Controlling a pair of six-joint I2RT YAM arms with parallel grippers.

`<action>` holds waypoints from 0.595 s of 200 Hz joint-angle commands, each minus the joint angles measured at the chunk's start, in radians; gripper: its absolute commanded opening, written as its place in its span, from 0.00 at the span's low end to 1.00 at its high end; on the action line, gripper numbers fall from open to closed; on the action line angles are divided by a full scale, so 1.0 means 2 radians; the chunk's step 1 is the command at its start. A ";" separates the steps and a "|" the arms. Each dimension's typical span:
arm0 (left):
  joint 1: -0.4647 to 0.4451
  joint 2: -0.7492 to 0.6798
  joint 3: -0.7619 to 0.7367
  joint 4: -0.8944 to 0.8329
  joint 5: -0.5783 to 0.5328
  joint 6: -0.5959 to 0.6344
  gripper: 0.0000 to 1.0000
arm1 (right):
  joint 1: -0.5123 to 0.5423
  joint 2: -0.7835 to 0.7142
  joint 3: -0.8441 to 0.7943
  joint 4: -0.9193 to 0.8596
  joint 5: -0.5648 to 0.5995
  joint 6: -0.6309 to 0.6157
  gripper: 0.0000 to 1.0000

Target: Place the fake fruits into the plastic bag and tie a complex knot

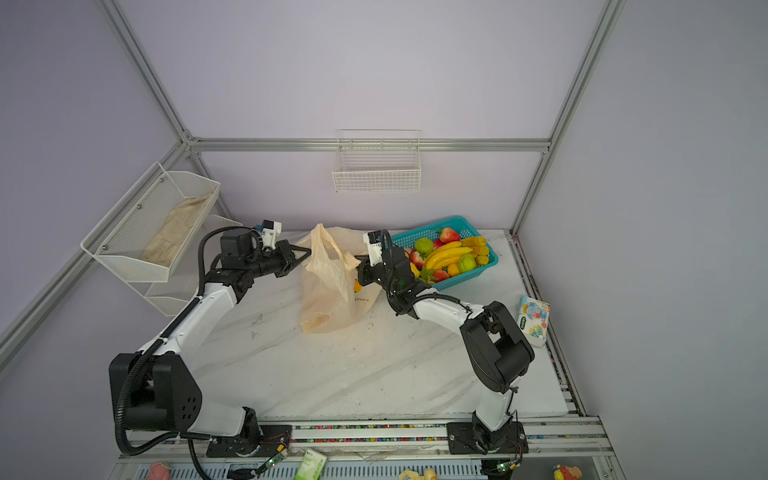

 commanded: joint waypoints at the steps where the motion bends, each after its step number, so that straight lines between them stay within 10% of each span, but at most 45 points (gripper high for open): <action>1: 0.000 -0.013 -0.020 0.023 0.008 0.003 0.00 | -0.002 -0.035 -0.012 -0.006 0.022 -0.003 0.20; 119: 0.000 -0.015 -0.020 0.022 0.006 0.005 0.00 | -0.045 -0.196 -0.083 -0.077 0.000 -0.015 0.56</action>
